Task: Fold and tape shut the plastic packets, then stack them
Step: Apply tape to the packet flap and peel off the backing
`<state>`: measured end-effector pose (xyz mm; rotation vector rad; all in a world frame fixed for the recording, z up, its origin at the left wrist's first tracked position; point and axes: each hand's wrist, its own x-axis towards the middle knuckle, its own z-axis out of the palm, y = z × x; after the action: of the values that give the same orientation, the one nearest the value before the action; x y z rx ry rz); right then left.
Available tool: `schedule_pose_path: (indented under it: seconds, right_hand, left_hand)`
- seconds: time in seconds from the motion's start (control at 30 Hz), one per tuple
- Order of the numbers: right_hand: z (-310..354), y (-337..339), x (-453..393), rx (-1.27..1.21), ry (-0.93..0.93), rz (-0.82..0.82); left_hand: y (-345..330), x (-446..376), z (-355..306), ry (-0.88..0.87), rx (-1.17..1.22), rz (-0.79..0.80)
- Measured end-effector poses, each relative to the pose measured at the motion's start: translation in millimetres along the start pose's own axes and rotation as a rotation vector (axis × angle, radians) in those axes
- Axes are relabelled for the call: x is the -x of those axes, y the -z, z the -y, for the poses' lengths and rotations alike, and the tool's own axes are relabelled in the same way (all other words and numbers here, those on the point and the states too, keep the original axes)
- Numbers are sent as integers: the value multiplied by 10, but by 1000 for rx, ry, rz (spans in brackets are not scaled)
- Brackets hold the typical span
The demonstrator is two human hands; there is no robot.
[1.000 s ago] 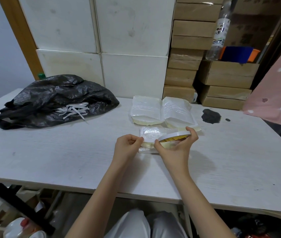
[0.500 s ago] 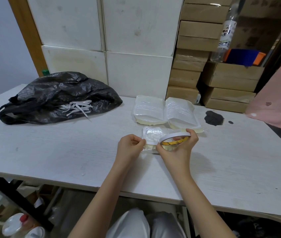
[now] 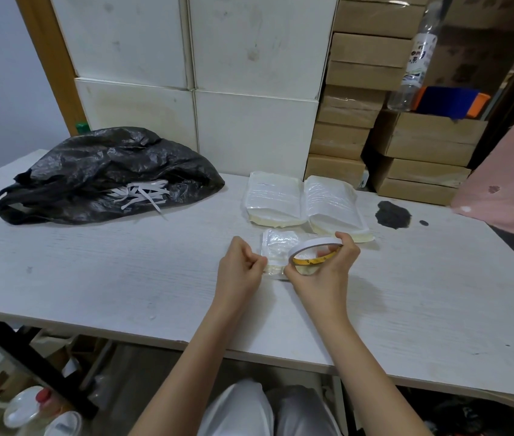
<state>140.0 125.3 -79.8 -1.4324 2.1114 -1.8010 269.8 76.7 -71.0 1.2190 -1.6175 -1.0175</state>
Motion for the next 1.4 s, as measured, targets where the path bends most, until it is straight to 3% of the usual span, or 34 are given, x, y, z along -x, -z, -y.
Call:
schedule_pose_path:
  seconds: [0.13,0.27,0.4,0.6,0.8,0.93,0.97,1.03,1.23,1.4]
  right_hand:
    - [41,21,-7,-51,-38,5]
    - [67,39,14,-76,-36,11]
    - [67,108,0,-70,-4,-95]
    - [5,107,25,54,207,-108]
    - [-38,70,-3,29,-23,-62]
    - [-91,30,-21,50,-7,-50]
    - [-88,29,-21,50,-14,-52]
    - [-35,52,-12,19,-59,-54]
    - [45,222,-65,-223,-239,-33]
    - [97,168,-48,-267,-238,-119]
  left_hand:
    - [-35,12,9,-123,-106,78]
    - [-51,27,-26,-120,-213,83]
    - [-55,45,-57,-114,-270,64]
    - [-48,47,-61,-136,-273,58]
    - [-64,57,-52,-169,-339,42]
    - [-174,146,-54,-539,-679,-107]
    - [-235,163,-25,-660,-714,-65]
    - [-320,226,19,-744,-744,62]
    - [-251,243,-30,-632,-738,211]
    - [-256,251,-21,-586,-763,242]
